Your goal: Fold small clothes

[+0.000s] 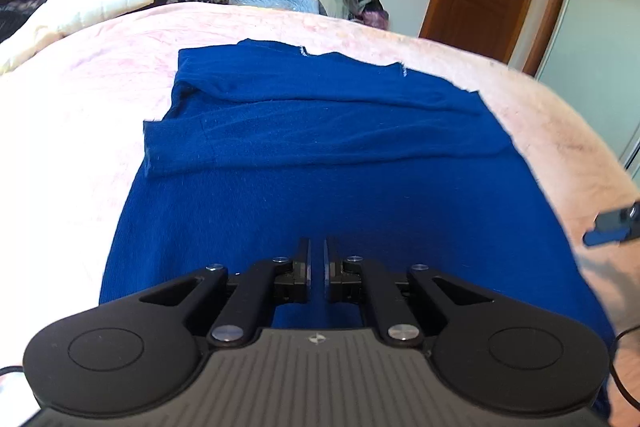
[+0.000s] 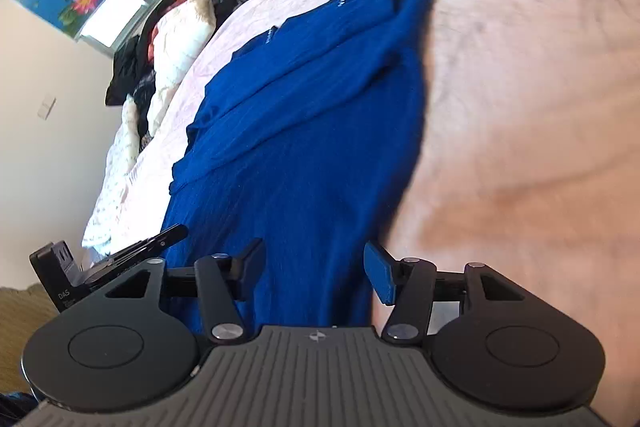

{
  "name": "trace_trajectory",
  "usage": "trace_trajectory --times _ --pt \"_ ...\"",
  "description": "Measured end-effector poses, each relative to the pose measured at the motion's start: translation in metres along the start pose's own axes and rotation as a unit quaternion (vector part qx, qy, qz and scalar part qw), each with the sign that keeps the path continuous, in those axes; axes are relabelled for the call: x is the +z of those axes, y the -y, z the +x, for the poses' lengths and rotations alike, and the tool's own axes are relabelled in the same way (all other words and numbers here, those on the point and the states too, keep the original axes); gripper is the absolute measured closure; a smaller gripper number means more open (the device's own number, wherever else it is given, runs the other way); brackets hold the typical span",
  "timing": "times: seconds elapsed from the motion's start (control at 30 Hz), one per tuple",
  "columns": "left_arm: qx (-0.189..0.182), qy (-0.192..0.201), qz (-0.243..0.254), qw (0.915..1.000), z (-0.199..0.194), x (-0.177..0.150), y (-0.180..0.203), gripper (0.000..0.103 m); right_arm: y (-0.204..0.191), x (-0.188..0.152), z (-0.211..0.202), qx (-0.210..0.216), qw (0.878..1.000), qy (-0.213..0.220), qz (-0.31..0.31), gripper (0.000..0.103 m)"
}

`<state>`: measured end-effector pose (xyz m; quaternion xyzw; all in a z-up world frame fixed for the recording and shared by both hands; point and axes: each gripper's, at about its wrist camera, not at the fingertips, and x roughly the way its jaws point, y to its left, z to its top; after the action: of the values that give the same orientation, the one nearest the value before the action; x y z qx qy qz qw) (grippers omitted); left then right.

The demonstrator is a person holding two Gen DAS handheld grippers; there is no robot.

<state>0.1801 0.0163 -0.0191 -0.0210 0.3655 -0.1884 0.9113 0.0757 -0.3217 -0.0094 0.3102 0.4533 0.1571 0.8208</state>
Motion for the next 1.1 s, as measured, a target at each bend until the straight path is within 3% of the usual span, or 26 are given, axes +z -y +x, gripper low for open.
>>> trace_trajectory --times 0.13,0.2,0.27,0.3,0.47,0.53,0.6,0.7,0.77,0.87,0.93,1.03,1.1 --pt "-0.003 -0.01 -0.029 0.9995 -0.014 -0.016 0.003 0.097 0.02 -0.018 0.003 0.006 0.999 -0.023 0.047 0.064" --pt "-0.003 -0.018 -0.046 0.9988 -0.02 -0.025 0.002 0.097 0.028 -0.027 0.012 0.032 0.996 -0.043 0.067 0.07" --pt "0.001 -0.02 -0.059 0.9981 -0.025 -0.033 0.0 0.097 0.033 -0.035 0.02 0.036 0.995 -0.055 0.081 0.082" --pt "0.002 -0.023 -0.065 0.9976 -0.027 -0.035 -0.001 0.096 0.034 -0.039 0.023 0.036 0.994 -0.057 0.083 0.102" --pt "-0.012 -0.039 -0.091 0.995 -0.032 -0.048 -0.011 0.096 0.02 -0.051 0.004 0.029 0.998 -0.009 0.059 0.099" --pt "-0.015 -0.043 -0.088 0.9951 -0.033 -0.049 -0.012 0.096 0.011 -0.057 -0.009 0.039 0.998 0.001 0.044 0.099" --pt "-0.015 -0.043 -0.088 0.9951 -0.034 -0.051 -0.012 0.096 0.008 -0.066 -0.017 0.023 0.999 0.003 0.032 0.099" --pt "-0.015 -0.039 -0.083 0.9957 -0.03 -0.052 -0.011 0.096 0.031 -0.075 -0.008 -0.001 0.998 -0.008 0.069 0.1" --pt "-0.013 -0.037 -0.073 0.9965 -0.029 -0.052 -0.009 0.096 0.042 -0.077 -0.004 0.021 0.996 0.002 0.086 0.103" --pt "-0.013 -0.046 -0.067 0.9966 -0.033 -0.049 -0.009 0.096 0.046 -0.076 -0.005 0.035 0.993 0.004 0.116 0.085" --pt "-0.013 -0.049 -0.08 0.9955 -0.043 -0.049 -0.015 0.096 0.042 -0.078 -0.014 0.041 0.992 0.016 0.119 0.067" --pt "0.0 -0.041 -0.107 0.9934 -0.065 -0.055 -0.033 0.096 0.033 -0.081 -0.022 0.04 0.992 0.0 0.117 0.052" --pt "0.013 -0.039 -0.136 0.9899 -0.077 -0.061 -0.05 0.096 0.035 -0.086 -0.023 0.055 0.989 -0.014 0.137 0.049"
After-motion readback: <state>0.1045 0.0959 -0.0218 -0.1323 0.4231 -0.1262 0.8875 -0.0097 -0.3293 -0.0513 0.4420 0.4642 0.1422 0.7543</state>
